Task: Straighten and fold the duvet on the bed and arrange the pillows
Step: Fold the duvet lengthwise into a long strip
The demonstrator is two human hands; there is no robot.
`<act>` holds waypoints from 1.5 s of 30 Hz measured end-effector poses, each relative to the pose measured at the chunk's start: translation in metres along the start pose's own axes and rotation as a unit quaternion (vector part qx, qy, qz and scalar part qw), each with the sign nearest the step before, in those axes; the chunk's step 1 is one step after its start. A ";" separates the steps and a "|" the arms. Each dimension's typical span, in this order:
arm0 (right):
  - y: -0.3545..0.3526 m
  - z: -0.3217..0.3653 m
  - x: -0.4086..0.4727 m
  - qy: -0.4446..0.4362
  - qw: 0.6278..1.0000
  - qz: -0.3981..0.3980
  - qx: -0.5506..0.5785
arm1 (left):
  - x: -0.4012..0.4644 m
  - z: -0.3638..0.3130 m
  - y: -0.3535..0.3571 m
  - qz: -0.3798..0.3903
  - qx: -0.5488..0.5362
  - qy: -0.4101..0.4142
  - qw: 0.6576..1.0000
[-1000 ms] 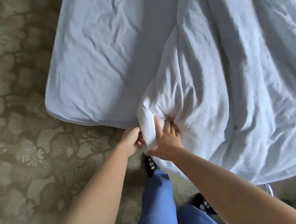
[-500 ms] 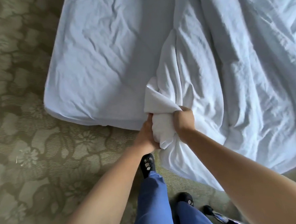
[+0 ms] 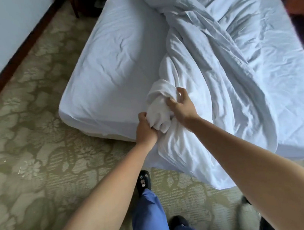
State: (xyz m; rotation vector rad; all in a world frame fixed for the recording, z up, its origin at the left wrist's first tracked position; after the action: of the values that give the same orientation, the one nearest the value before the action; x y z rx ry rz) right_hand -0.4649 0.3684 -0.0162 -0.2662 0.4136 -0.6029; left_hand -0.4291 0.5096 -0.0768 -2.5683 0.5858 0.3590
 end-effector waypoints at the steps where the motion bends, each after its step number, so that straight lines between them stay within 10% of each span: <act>1: -0.004 0.003 -0.011 -0.018 1.000 0.016 -0.009 | -0.013 -0.005 -0.001 -0.012 -0.034 -0.003 0.999; 9: -0.027 -0.039 -0.096 -0.113 0.953 0.052 -0.277 | -0.063 -0.050 -0.016 -0.063 -0.056 -0.020 0.996; 17: -0.134 0.036 -0.095 -0.115 0.957 -0.197 -0.180 | -0.061 -0.070 -0.022 -0.017 -0.015 -0.022 0.999; 21: -0.085 0.001 -0.093 -0.097 0.956 0.007 -0.277 | -0.054 0.004 -0.027 0.031 0.146 -0.145 0.978; 24: -0.024 -0.064 -0.103 -0.041 0.885 0.229 -0.402 | -0.061 0.061 -0.027 0.121 0.225 -0.250 0.934; 28: 0.005 -0.113 -0.106 0.030 0.832 0.308 -0.461 | -0.068 0.091 -0.028 0.182 0.279 -0.290 0.897; 45: -0.024 -0.028 -0.017 -0.021 0.859 0.200 -0.471 | 0.018 -0.041 0.001 0.210 0.389 0.000 0.897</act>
State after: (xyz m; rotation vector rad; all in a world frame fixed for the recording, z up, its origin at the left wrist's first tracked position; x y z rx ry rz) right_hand -0.5018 0.3557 -0.0269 -1.1025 0.6829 0.0642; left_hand -0.4077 0.4822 -0.0486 -1.6634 1.0402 0.1994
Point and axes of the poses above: each hand's wrist, its own x-axis towards the middle knuckle, its own y-axis out of the palm, z = x × y, the point moved 6 cm from there along x, towards the middle knuckle, and after that the axes turned 3 degrees about x, right-handed, at the moved point
